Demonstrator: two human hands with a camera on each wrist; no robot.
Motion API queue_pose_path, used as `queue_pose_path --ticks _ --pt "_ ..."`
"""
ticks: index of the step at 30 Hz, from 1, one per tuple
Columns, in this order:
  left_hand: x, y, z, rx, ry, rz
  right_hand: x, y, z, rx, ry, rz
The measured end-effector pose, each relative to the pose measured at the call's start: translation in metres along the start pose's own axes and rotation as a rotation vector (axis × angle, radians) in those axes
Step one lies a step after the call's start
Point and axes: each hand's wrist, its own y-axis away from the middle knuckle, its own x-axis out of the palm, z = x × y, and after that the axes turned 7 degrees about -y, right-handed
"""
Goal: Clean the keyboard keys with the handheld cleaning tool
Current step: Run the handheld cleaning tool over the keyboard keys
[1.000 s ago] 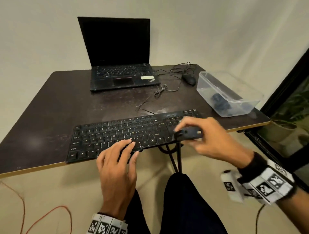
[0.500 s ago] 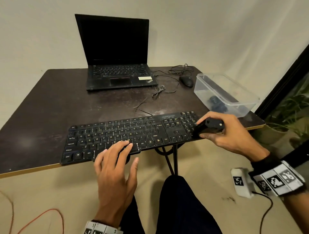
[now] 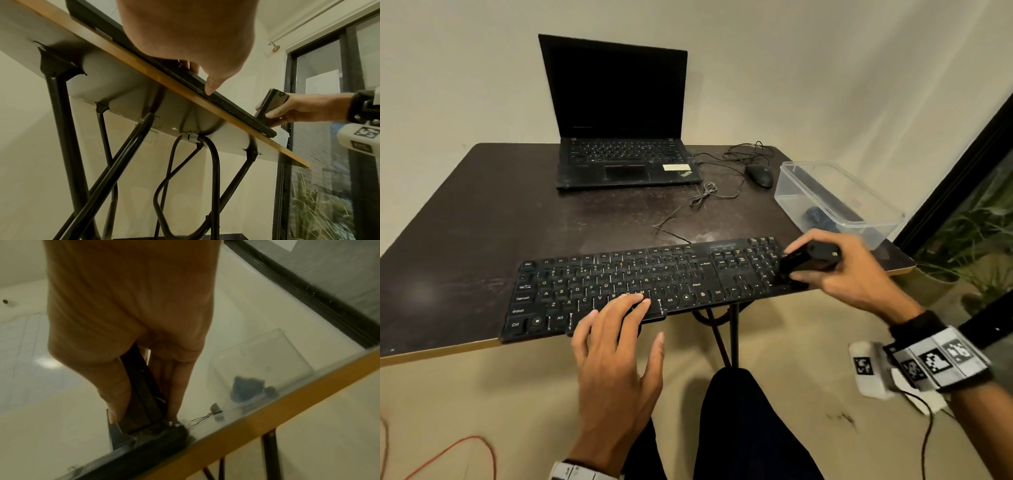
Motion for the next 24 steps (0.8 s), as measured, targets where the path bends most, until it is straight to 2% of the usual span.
queue_pose_path --ticks 3,8,11,14,16,21,24 --pt "0.001 0.0 -0.002 -0.01 -0.001 -0.013 0.035 -0.007 0.02 -0.095 -0.045 0.098" --pt "-0.001 0.0 -0.001 0.006 0.004 0.008 0.075 -0.018 0.043 -0.223 0.053 0.208" --pt "-0.002 0.0 0.001 0.013 0.01 0.019 0.051 -0.018 0.027 -0.158 0.06 0.184" --pt "-0.001 0.0 0.0 0.006 0.023 0.015 0.005 -0.018 0.001 -0.023 0.101 0.023" --pt "0.001 0.0 -0.001 -0.007 0.029 0.013 -0.012 -0.016 -0.009 0.022 0.096 -0.019" --pt "0.003 -0.001 -0.003 -0.023 0.036 -0.008 0.004 -0.027 0.002 0.019 0.072 0.001" --pt "0.002 -0.001 -0.002 -0.007 0.025 -0.013 0.037 -0.034 0.026 -0.032 0.022 0.103"
